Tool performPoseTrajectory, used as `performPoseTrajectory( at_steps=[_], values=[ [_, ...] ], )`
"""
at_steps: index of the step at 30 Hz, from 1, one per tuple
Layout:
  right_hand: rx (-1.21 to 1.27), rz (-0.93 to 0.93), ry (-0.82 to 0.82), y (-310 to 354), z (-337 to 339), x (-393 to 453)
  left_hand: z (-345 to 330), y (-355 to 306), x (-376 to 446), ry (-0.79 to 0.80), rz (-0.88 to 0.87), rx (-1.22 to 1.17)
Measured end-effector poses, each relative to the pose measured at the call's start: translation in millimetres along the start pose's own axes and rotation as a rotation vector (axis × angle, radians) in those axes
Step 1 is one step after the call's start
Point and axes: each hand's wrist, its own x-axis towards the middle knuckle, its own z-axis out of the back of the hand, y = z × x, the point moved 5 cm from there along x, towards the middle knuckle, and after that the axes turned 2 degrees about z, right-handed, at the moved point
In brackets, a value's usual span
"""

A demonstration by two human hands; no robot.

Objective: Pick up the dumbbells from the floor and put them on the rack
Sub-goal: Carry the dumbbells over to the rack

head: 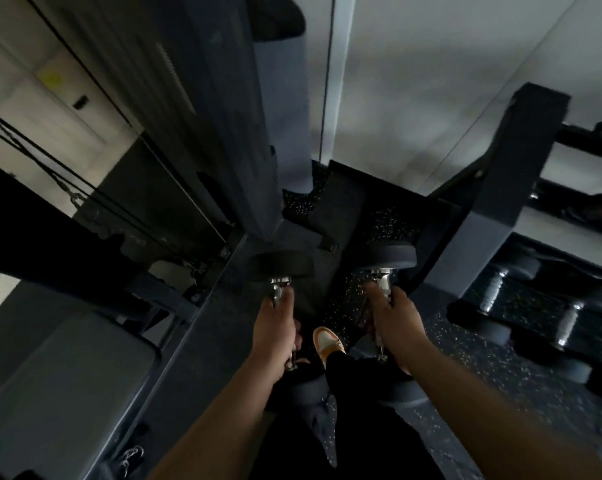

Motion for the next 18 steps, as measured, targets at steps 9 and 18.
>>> performPoseTrajectory(
  at_steps=[9, 18],
  values=[
    [0.101, -0.039, -0.131, -31, 58, -61, -41, 3, -47, 0.145, -0.124, 0.170],
    [0.254, -0.081, -0.220, -80, 159, -105, -138, 25, -109, 0.291, -0.172, 0.339]
  ],
)
